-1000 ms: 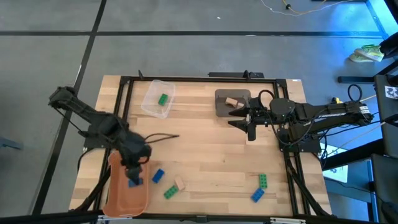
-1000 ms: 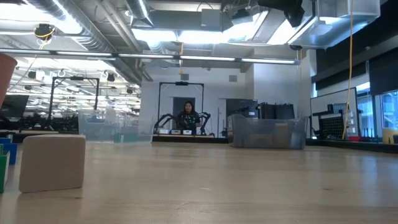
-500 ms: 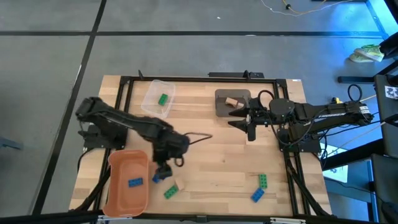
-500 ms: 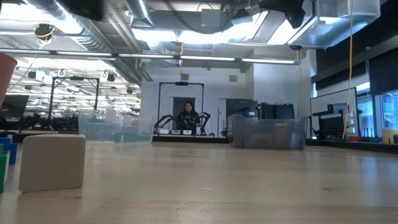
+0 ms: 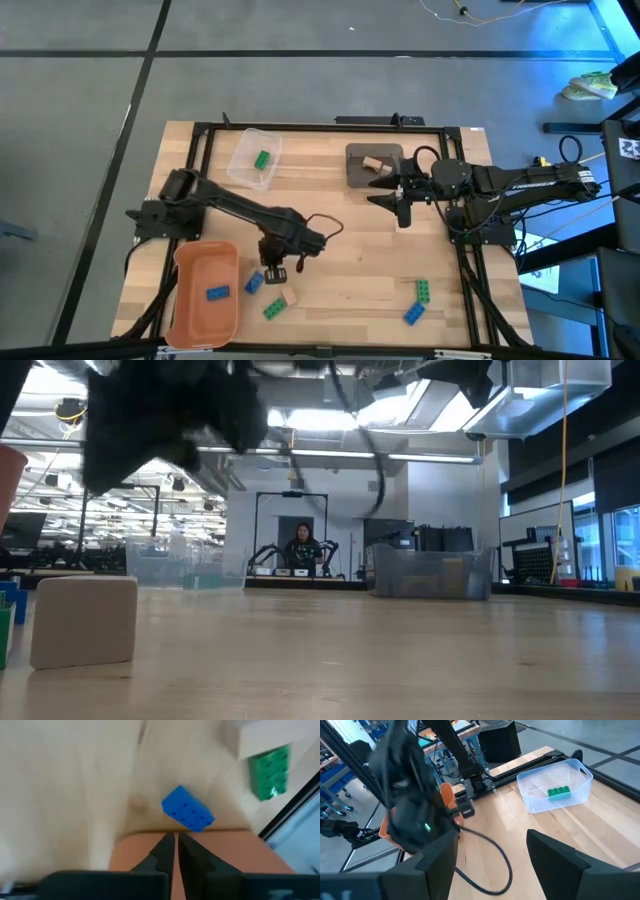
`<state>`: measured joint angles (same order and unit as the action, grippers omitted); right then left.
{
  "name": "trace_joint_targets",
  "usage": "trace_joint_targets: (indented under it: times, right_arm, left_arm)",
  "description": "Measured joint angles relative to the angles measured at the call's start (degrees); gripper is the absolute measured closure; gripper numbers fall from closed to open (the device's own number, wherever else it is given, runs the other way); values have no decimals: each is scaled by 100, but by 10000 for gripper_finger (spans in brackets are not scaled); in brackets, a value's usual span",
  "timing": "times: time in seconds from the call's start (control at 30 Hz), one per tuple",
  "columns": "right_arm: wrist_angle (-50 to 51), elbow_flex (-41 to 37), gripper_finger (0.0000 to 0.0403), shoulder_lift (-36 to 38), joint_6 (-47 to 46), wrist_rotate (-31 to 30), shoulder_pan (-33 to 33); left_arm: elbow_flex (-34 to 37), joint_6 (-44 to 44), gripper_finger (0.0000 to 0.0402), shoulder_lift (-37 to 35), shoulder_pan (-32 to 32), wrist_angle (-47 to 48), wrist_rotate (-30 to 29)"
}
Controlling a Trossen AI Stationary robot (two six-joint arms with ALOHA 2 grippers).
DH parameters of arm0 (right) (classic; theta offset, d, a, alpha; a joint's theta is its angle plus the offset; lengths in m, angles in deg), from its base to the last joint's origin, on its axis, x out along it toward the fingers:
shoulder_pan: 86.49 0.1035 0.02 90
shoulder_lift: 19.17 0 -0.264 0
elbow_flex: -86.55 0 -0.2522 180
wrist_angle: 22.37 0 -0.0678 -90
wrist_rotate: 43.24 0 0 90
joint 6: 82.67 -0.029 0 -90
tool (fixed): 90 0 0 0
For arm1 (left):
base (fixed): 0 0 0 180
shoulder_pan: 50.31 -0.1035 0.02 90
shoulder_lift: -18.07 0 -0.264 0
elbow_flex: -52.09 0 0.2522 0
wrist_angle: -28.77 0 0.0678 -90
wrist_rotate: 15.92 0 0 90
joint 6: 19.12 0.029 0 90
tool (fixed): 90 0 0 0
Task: Sort & place blocks by color
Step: Put the left blue game piece into the orange bin
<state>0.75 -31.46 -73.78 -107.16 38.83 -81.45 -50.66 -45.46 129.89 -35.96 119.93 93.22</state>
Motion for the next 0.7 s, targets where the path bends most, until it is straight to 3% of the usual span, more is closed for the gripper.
trace_joint_targets:
  times: [0.27, 0.37, 0.43, 0.7]
  right_arm:
    - [-1, 0, 166, 0, 90, 0, 0]
    - [-1, 0, 166, 0, 98, 0, 0]
    - [0, 0, 166, 0, 107, 0, 0]
    - [66, 0, 166, 0, 184, 0, 2]
  left_arm:
    - [70, 276, 401, 754, -20, 5, 1983]
    - [70, 294, 401, 889, -22, 6, 2417]
    - [68, 271, 401, 966, -22, 7, 2476]
    - [72, -202, 401, 978, 44, 16, 1775]
